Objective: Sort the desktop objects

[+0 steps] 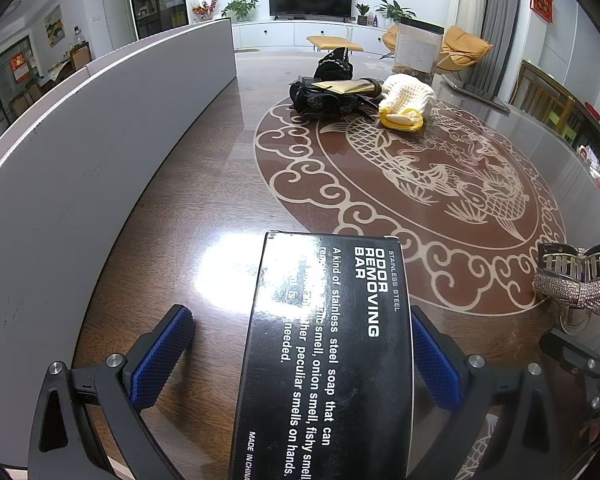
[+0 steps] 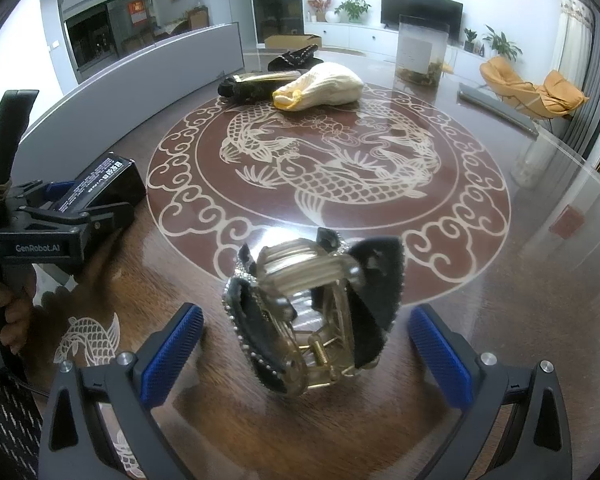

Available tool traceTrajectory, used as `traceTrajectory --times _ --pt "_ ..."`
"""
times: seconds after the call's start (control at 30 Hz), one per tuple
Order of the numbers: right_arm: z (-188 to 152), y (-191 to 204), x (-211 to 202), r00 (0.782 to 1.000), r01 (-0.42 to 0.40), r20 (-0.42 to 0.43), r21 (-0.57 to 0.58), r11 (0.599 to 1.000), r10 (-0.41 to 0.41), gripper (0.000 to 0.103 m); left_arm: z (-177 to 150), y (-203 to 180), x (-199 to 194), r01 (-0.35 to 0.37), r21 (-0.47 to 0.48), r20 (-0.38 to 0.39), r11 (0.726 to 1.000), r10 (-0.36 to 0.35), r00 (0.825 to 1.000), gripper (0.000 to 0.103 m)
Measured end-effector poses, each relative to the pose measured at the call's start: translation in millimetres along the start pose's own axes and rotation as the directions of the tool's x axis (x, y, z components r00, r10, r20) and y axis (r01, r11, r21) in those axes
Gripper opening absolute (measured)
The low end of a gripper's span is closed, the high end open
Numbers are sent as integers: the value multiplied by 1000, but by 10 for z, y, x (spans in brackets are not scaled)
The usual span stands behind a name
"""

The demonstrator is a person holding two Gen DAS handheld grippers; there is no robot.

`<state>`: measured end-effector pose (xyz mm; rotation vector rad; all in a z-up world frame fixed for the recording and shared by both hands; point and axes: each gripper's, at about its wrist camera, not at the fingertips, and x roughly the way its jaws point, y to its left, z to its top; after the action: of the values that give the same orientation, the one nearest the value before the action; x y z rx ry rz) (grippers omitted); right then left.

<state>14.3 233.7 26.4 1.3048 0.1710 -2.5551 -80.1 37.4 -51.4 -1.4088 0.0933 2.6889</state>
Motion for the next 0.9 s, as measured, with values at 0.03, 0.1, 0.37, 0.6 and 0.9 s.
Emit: traceTrajectory --times 0.03,0.1,0.37,0.6,0.9 --pt "0 -1 0 1000 1 -1 -2 1000 -1 103 2 0 2 0 0 0 1000 0 1000 103" --pt "-2 2 -2 1000 2 -1 -3 1000 -2 103 5 -1 5 0 0 0 1000 0 1000 103" --pt "-2 -1 -6 1000 -2 0 0 1000 2 103 12 -1 10 0 -1 0 1000 0 1000 103" --pt "-3 -5 -13 1000 -8 3 4 1000 8 103 14 -1 10 0 -1 1 1000 0 1000 103" --pt "0 -5 -16 1000 -11 4 7 1000 11 103 16 1 12 1 -1 1 1000 -1 1000 103"
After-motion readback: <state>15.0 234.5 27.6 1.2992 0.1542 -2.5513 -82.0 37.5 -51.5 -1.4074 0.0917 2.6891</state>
